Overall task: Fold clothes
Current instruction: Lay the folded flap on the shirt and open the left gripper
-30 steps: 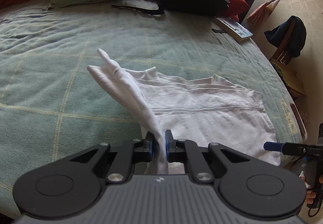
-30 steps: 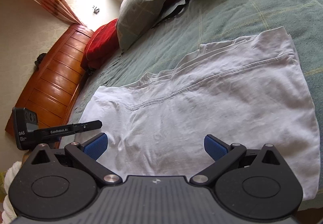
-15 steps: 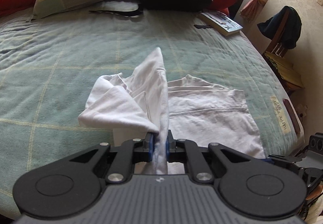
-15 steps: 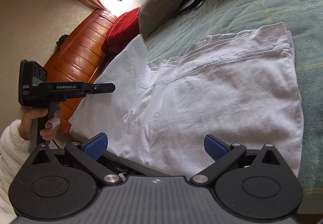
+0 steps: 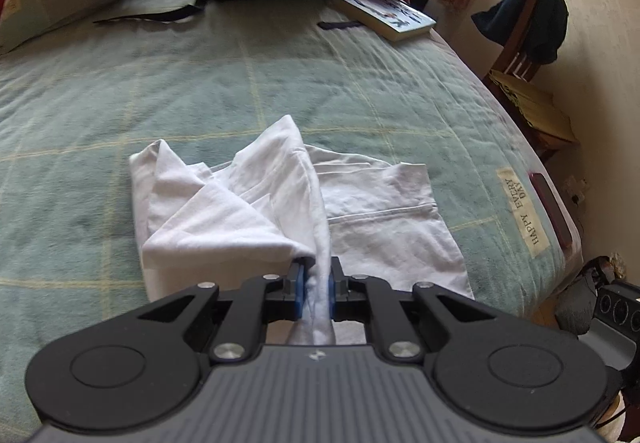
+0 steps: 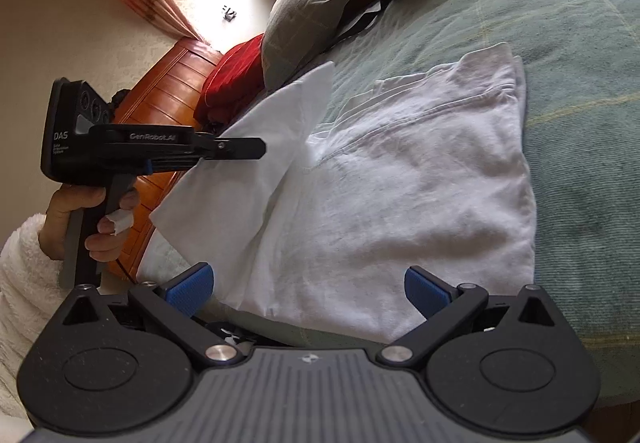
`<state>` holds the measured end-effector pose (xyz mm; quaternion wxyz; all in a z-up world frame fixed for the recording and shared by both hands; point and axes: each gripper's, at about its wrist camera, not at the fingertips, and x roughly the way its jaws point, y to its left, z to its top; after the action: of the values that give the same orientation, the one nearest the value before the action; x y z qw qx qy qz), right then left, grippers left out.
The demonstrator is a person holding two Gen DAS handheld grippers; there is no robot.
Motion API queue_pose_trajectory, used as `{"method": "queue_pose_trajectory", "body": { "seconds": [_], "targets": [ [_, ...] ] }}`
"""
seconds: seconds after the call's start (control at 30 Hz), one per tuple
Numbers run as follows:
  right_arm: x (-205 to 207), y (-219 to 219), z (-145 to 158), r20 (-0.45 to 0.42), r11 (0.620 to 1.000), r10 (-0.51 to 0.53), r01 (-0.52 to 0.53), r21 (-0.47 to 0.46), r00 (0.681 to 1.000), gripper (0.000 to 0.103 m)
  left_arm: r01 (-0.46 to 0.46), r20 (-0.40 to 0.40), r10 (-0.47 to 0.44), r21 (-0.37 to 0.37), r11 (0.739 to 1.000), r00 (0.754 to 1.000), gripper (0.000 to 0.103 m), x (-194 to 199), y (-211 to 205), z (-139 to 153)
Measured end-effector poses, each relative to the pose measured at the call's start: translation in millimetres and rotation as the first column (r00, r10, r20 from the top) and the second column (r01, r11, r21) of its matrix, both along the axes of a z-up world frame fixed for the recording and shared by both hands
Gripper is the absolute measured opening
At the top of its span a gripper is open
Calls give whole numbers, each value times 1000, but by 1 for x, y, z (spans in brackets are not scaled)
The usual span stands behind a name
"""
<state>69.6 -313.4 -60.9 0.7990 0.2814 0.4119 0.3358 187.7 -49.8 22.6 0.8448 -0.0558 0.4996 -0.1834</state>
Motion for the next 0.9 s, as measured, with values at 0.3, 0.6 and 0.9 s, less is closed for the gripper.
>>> {"method": "queue_pose_trajectory", "body": {
  "seconds": [0.3, 0.6, 0.9],
  "targets": [
    [-1, -3, 0, -7, 1000, -16, 16, -8, 1000, 103, 67, -13, -68, -44, 997, 998, 9, 11, -38, -12],
    [-4, -4, 3, -6, 999, -26, 26, -33, 1000, 103, 84, -51, -90, -102, 991, 995, 10, 19, -49, -37],
    [0, -5, 4, -7, 997, -41, 41, -63, 999, 103, 135, -5, -139, -209, 969, 990, 52, 17, -46, -29]
  ]
}}
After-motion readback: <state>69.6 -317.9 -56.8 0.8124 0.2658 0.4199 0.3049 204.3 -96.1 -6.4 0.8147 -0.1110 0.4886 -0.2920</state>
